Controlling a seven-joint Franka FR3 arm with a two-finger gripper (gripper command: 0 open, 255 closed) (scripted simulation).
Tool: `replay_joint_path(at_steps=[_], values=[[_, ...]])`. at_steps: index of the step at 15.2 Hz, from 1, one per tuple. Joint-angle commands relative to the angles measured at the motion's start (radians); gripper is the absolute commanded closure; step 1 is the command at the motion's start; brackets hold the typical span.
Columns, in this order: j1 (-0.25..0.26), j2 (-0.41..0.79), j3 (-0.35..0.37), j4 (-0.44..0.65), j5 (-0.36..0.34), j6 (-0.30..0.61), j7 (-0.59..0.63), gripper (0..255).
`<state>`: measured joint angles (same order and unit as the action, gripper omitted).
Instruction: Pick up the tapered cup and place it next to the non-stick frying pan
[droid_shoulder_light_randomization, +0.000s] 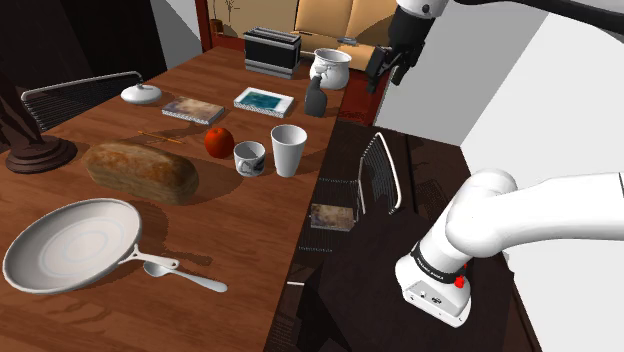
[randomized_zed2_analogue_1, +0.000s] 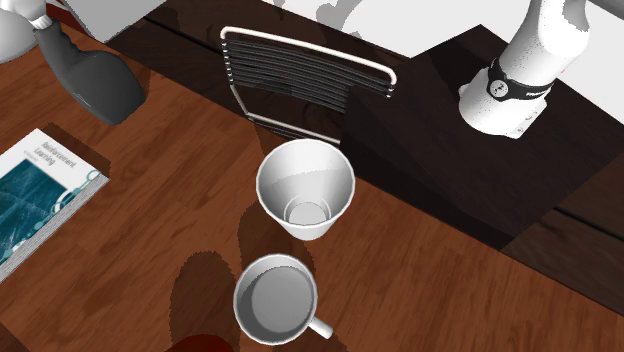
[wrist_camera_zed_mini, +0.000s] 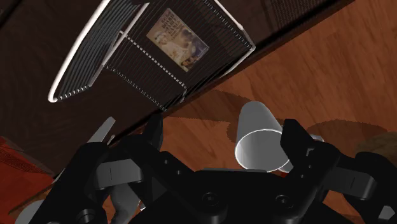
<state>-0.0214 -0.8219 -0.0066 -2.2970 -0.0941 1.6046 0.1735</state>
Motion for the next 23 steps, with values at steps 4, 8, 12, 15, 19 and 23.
replay_joint_path(at_steps=[4,8,12,15,19,23], values=[[0.008,0.079,0.027,-0.013,0.007,0.077,0.030,0],[0.017,0.197,0.062,-0.013,0.011,0.175,0.070,0],[0.023,0.328,0.096,0.007,0.007,0.264,0.110,0],[0.025,0.432,0.121,0.036,-0.003,0.324,0.142,0],[0.028,0.578,0.153,0.091,-0.026,0.391,0.188,0],[0.034,0.730,0.178,0.167,-0.060,0.441,0.236,0]])
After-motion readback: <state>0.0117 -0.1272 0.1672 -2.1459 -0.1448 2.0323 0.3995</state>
